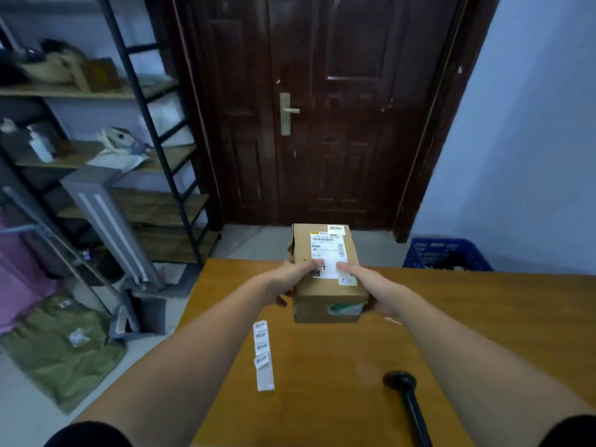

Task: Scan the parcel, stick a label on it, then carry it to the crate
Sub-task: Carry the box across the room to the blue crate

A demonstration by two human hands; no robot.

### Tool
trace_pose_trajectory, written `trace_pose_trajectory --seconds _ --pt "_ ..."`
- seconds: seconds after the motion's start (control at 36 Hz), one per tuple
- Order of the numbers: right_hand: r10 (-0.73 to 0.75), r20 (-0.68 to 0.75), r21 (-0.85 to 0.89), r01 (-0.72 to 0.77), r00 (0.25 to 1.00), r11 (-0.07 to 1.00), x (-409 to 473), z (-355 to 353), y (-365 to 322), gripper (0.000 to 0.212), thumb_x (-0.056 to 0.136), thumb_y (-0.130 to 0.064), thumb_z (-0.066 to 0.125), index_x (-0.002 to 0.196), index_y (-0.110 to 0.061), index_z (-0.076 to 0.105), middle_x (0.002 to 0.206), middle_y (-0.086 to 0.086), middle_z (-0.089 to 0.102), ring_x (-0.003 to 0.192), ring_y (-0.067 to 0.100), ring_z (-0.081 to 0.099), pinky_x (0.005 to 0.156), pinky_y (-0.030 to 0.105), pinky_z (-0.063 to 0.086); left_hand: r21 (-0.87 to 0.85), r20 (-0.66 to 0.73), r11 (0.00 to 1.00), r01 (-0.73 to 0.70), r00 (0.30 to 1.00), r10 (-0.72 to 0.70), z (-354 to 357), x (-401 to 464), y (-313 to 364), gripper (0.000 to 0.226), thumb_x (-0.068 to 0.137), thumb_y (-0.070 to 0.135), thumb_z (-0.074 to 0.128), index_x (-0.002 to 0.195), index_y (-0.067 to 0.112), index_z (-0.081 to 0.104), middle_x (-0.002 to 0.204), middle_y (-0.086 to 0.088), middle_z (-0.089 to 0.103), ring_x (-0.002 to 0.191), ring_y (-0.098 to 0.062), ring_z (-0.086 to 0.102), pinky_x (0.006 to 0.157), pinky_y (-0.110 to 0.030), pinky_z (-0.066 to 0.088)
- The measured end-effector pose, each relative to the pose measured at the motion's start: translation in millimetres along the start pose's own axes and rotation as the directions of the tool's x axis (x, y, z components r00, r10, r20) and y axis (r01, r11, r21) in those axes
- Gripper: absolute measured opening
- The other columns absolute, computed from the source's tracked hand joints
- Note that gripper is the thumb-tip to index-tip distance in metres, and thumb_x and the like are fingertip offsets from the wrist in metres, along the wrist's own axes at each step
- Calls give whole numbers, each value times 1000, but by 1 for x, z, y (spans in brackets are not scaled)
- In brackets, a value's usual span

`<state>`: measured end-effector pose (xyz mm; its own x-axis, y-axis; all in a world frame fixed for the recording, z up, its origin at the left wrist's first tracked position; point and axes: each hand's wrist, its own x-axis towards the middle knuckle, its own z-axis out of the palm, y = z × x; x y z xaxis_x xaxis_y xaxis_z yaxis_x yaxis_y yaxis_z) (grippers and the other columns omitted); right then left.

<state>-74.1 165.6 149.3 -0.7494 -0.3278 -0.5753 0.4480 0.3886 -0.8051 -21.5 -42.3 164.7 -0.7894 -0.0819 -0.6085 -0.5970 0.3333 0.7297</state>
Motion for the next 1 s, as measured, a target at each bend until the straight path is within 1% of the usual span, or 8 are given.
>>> trace_pose_trajectory --seconds 0.14,0.22,0.39,0.47,0.61,0.72,0.86,1.0 --pt "-113 88 23 111 990 993 -11 22 -75 48 86 -58 69 120 -24 71 106 6 82 108 31 75 106 49 53 -281 -83 951 -126 991 107 -56 -39 27 79 82 64 74 148 49 32 130 1 67 113 -28 67 97 -60 54" --pt "-156 151 23 154 976 988 -11 41 -111 57 76 -59 76 120 -23 73 108 7 81 109 31 74 108 50 52 -369 -166 912 -180 978 126 -83 -56 30 78 78 63 77 145 53 38 125 2 74 107 -28 74 80 -51 62" --pt "-154 336 -10 167 929 986 -15 92 -150 50 86 -57 70 119 -20 75 111 8 81 112 31 73 110 47 50 -428 -341 884 -190 939 36 -117 -93 5 78 64 78 75 126 31 70 111 -2 81 107 -30 76 97 -53 57" --pt "-162 430 -76 215 888 974 -18 130 -159 56 81 -61 71 121 -21 74 113 7 80 111 30 74 110 50 50 -485 -408 852 -196 913 -23 -126 -121 -25 67 75 77 70 120 27 73 104 -3 81 97 -26 74 85 -39 58" --pt "-141 569 -190 296 810 936 -39 215 -168 54 81 -58 74 122 -21 73 112 9 80 107 31 75 107 50 52 -594 -506 778 -203 847 -165 -141 -187 -86 63 80 76 67 115 24 72 102 -7 80 90 -26 74 69 -33 57" --pt "-94 668 -266 355 738 896 -76 285 -169 54 79 -60 75 119 -24 73 108 8 81 106 31 75 105 47 52 -663 -572 708 -241 774 -272 -154 -253 -132 66 78 72 72 118 20 72 123 -16 75 97 -30 69 84 -37 53" --pt "-67 774 -280 437 629 855 -136 373 -172 47 87 -57 70 119 -22 73 106 8 82 102 28 75 96 41 56 -680 -652 673 -291 660 -373 -172 -345 -179 57 81 69 71 112 22 64 119 -16 76 111 -34 71 89 -49 58" --pt "-43 864 -242 489 501 838 -197 463 -167 47 91 -54 67 123 -20 71 107 11 81 97 29 77 85 39 60 -639 -738 694 -332 519 -431 -194 -430 -234 66 77 73 71 119 22 67 111 -13 78 105 -32 74 94 -55 59"
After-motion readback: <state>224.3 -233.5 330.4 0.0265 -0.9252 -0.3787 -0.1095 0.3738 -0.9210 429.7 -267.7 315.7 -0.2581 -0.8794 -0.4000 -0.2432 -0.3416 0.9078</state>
